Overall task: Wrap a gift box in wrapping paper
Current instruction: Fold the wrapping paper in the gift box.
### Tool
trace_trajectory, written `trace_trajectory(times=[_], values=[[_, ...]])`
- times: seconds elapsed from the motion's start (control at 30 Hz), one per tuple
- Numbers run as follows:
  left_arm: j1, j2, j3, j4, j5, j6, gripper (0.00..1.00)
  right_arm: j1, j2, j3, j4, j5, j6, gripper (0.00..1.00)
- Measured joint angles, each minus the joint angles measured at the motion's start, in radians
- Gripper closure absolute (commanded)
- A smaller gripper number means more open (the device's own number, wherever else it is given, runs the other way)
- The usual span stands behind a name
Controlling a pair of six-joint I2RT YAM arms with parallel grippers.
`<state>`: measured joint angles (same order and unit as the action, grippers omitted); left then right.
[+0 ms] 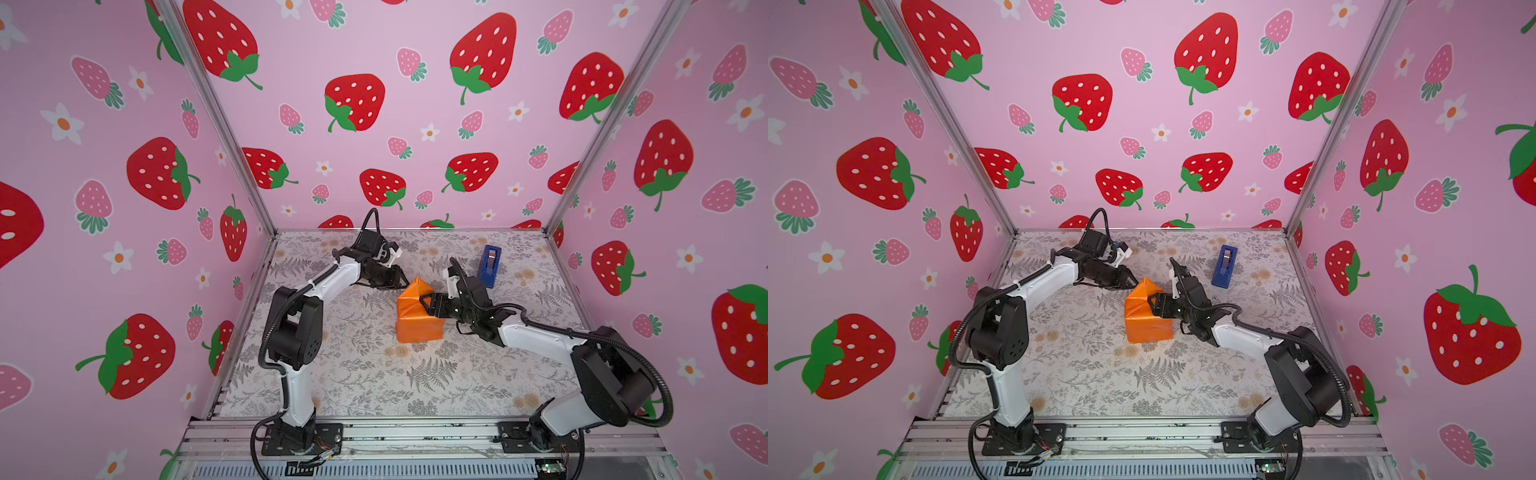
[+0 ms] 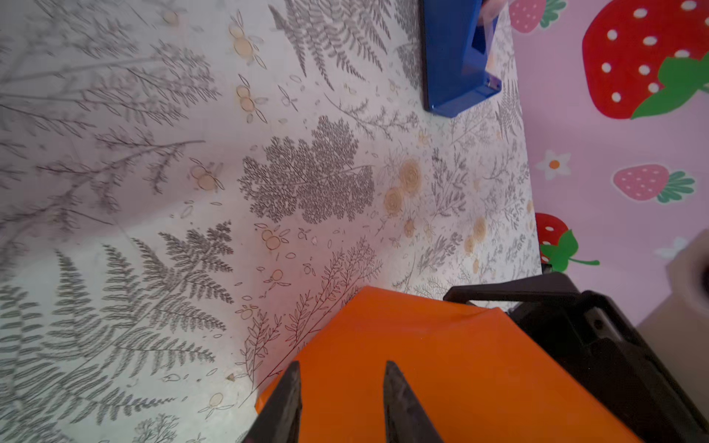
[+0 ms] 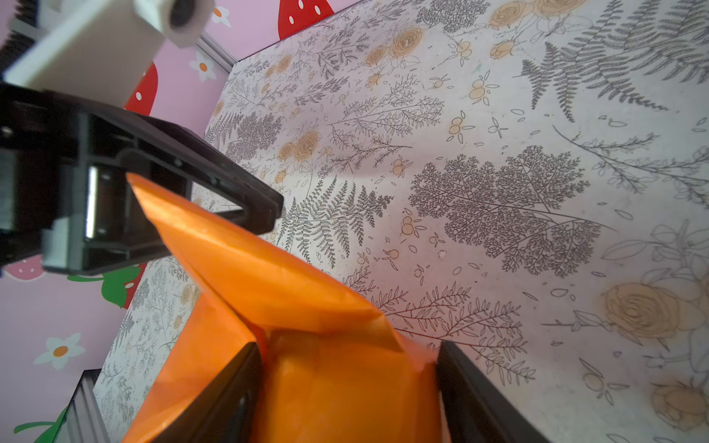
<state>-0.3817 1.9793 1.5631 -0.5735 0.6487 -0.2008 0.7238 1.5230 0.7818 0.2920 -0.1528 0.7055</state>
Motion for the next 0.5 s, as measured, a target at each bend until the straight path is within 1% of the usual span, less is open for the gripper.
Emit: trace_trajectory(times=[0.1, 0.23, 0.4, 0.5], values=[[-0.011, 0.032, 0.005, -0.03, 0.056, 0.031, 0.61, 0.001, -0.002, -0.005, 0.006, -0.009, -0.004, 0.27], [-0.029, 0.036, 0.005, -0.05, 0.112, 0.068, 0.6, 0.0, -0.003, -0.005, 0.006, -0.016, -0.012, 0.27], [-0.032, 0.015, 0.005, -0.063, 0.131, 0.101, 0.59, 0.001, -0.003, -0.005, 0.006, -0.029, -0.019, 0.27], [-0.032, -0.007, 0.002, -0.07, 0.132, 0.118, 0.59, 0.001, -0.003, -0.005, 0.005, -0.03, -0.019, 0.25]])
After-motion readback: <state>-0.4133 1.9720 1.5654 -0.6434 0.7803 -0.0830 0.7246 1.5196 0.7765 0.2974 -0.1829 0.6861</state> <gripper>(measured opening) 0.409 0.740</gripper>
